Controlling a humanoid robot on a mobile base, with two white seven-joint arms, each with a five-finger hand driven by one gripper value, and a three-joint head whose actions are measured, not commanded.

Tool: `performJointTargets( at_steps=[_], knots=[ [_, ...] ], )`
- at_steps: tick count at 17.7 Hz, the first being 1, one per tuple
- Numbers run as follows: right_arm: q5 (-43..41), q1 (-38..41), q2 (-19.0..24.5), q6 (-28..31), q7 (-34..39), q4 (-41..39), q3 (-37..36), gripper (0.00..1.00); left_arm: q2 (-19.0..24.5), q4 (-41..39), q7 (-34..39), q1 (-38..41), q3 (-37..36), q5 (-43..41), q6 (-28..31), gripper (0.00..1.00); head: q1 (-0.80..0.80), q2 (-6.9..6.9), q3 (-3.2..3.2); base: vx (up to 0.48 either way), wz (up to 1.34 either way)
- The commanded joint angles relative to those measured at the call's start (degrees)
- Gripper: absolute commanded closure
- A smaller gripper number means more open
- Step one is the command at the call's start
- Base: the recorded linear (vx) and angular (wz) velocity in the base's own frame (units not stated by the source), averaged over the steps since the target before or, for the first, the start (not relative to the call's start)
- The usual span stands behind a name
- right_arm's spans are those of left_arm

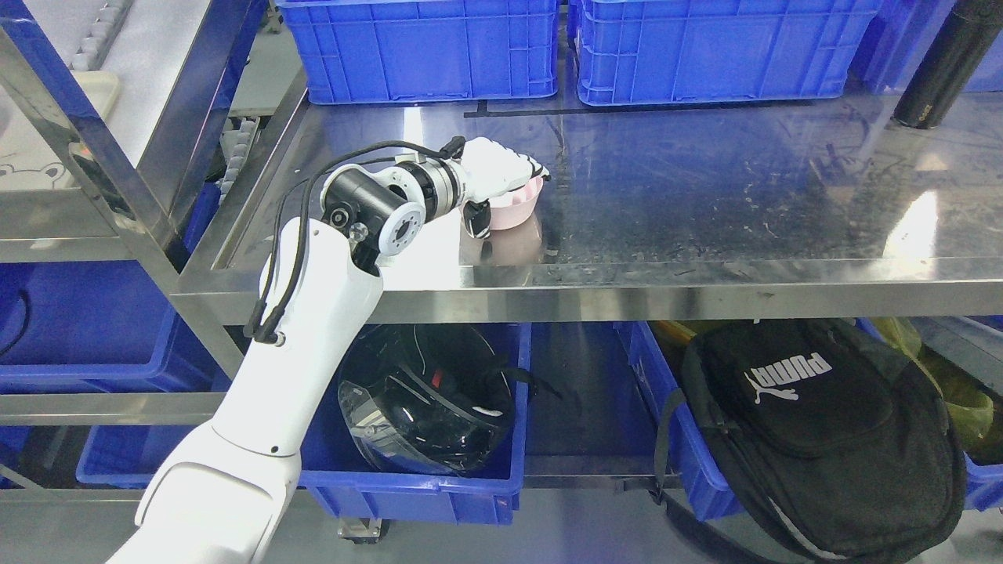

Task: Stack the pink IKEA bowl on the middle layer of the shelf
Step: 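Close the left hand fingers around the pink bowl's rim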

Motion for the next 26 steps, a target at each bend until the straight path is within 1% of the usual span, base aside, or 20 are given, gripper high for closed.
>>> performJointTargets(
  at_steps=[1,2,4,7,9,13,15,18,21,26],
  knots=[
    [0.0,1.3,-1.0,0.0,0.0,-1.0,0.0,0.00,-1.2,6.7,0.1,-1.0,0.6,-0.1,-0.4,0.22,0.00,0.00,0.00,0.000,0.00],
    [0.0,1.3,-1.0,0.0,0.0,-1.0,0.0,0.00,-1.4,7.0,0.1,-1.1,0.6,-0.1,-0.4,0.23,0.00,0.00,0.00,0.000,0.00],
    [0.0,1.3,-1.0,0.0,0.0,-1.0,0.0,0.00,-1.8,6.2,0.0,-1.3,0.9,0.0,-0.4,0.23,0.00,0.00,0.00,0.000,0.00],
    [0.0,1.3,-1.0,0.0,0.0,-1.0,0.0,0.00,-1.9,2.1,-1.5,-1.9,3.9,0.3,-0.2,0.23,0.00,0.00,0.00,0.000,0.00],
    [0.0,1.3,-1.0,0.0,0.0,-1.0,0.0,0.00,-1.6,0.5,-3.4,-1.9,4.1,0.5,-0.2,0.23,0.00,0.00,0.00,0.000,0.00],
    [0.0,1.3,-1.0,0.0,0.0,-1.0,0.0,0.00,0.2,-0.3,-3.5,-2.8,5.6,0.5,-0.2,0.22,0.00,0.00,0.00,0.000,0.00],
    [0.0,1.3,-1.0,0.0,0.0,-1.0,0.0,0.00,0.3,-0.7,-3.5,-3.3,6.7,0.5,-0.2,0.22,0.00,0.00,0.00,0.000,0.00],
    [0.0,1.3,-1.0,0.0,0.0,-1.0,0.0,0.00,0.4,-0.9,-3.6,-4.1,7.0,0.5,-0.2,0.22,0.00,0.00,0.00,0.000,0.00],
    [0.0,1.3,-1.0,0.0,0.0,-1.0,0.0,0.00,2.4,-0.3,-3.5,-4.1,6.6,0.5,-0.2,0.21,0.00,0.00,0.00,0.000,0.00],
    [0.0,1.3,-1.0,0.0,0.0,-1.0,0.0,0.00,2.3,4.4,-1.5,-3.4,5.4,-0.1,-0.8,0.21,0.00,0.00,0.00,0.000,0.00]
  ],
)
